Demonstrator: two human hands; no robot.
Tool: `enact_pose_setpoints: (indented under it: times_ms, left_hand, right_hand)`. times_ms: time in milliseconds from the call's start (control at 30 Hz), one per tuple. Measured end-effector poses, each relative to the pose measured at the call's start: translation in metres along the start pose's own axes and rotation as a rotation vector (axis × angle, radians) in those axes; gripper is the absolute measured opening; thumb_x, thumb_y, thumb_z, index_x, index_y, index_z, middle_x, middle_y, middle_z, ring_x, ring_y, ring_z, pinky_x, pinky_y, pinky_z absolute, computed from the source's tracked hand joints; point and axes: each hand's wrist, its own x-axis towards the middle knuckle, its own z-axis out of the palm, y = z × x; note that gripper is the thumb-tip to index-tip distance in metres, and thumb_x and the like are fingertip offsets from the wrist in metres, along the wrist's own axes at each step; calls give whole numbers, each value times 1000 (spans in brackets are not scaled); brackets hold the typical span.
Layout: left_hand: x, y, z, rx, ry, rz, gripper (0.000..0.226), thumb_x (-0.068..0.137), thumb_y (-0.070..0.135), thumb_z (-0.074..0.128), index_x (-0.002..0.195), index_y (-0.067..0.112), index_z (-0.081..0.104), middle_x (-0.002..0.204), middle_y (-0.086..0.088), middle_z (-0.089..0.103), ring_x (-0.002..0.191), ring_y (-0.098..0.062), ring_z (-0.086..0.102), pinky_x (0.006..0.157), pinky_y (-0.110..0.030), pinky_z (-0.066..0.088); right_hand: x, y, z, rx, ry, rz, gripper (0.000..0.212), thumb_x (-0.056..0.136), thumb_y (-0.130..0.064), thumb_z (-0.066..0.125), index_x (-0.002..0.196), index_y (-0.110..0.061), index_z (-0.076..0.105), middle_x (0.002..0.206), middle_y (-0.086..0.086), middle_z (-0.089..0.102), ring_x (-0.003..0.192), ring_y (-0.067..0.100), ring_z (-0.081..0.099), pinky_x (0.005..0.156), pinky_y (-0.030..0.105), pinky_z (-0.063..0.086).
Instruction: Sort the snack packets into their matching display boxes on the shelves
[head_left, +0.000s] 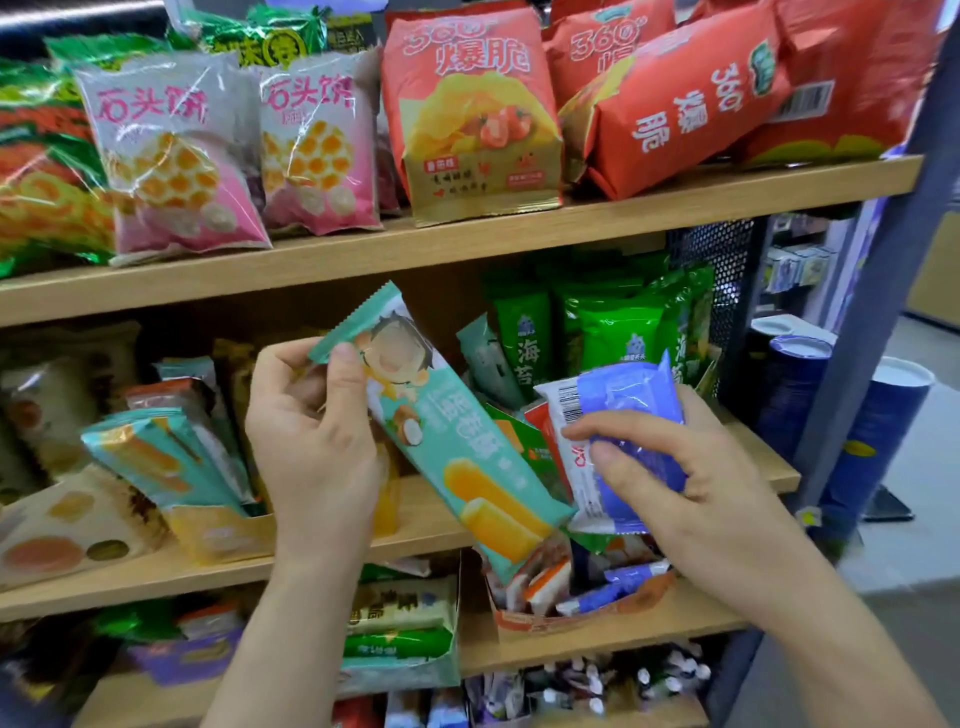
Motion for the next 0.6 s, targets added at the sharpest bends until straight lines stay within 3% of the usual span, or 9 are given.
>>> enact_pose_setpoints:
  times_ms: [133, 200, 267, 333, 400, 467, 533, 600]
  left_hand:
    - [-9, 5, 6, -74, -10, 19, 13, 98, 18, 55, 86, 20, 49, 70, 9, 68, 67, -7, 68, 53, -19, 50]
    - [-17, 6, 14, -84, -34, 24, 15, 98, 16, 54, 85, 20, 48, 68, 9, 67, 63, -4, 65, 52, -18, 49]
    - [-26, 1, 25, -79, -64, 14, 16, 97, 15, 55, 84, 20, 48, 70, 4, 65, 63, -7, 64, 51, -21, 49]
    - [-34, -8, 37, -83, -105, -30, 15, 96, 20, 58, 84, 21, 49, 72, -3, 65, 64, -16, 65, 51, -30, 50]
    - [-37, -16, 46, -77, -160, -129, 15, 95, 24, 59, 83, 20, 51, 72, -6, 66, 65, -24, 65, 54, -38, 50]
    - [-31, -22, 52, -117, -232, -241, 17, 97, 22, 57, 81, 17, 52, 73, -6, 66, 68, -24, 64, 58, -38, 49]
    - [-15, -30, 56, -109, -298, -260, 15, 99, 22, 53, 85, 17, 56, 78, 0, 66, 77, -20, 64, 66, -39, 48]
    - [14, -48, 61, 52, -335, -217, 10, 97, 18, 53, 104, 22, 59, 96, 5, 66, 95, -14, 63, 79, -36, 52]
  right_hand:
    - [-7, -3, -1, 26, -60, 43, 55, 64, -88, 50, 103, -53, 67, 114, -25, 46, 114, -6, 49, 89, 2, 35]
    - [-9, -7, 0, 71, -144, 91, 67, 52, -96, 51, 105, -57, 65, 117, -25, 45, 112, -10, 48, 87, 2, 38]
    - [-9, -7, 5, 121, -217, 141, 65, 49, -87, 64, 109, -61, 61, 122, -22, 48, 110, -10, 53, 88, 7, 44]
    - [-9, -3, 13, 218, -235, 199, 64, 53, -68, 79, 114, -58, 60, 123, -17, 58, 106, -1, 63, 93, 27, 53]
    - [-10, 2, 18, 352, -198, 233, 61, 60, -44, 88, 115, -49, 62, 118, -6, 69, 100, 15, 71, 89, 43, 58]
    - [-13, 4, 19, 460, -162, 242, 53, 65, -27, 86, 110, -43, 65, 110, -1, 74, 92, 24, 74, 80, 46, 61]
    - [-17, 8, 16, 503, -127, 236, 51, 65, -22, 84, 107, -45, 65, 105, -2, 75, 88, 25, 74, 74, 42, 62]
    - [-20, 13, 11, 530, -89, 230, 56, 64, -21, 83, 109, -49, 63, 106, -7, 74, 89, 23, 74, 70, 38, 62]
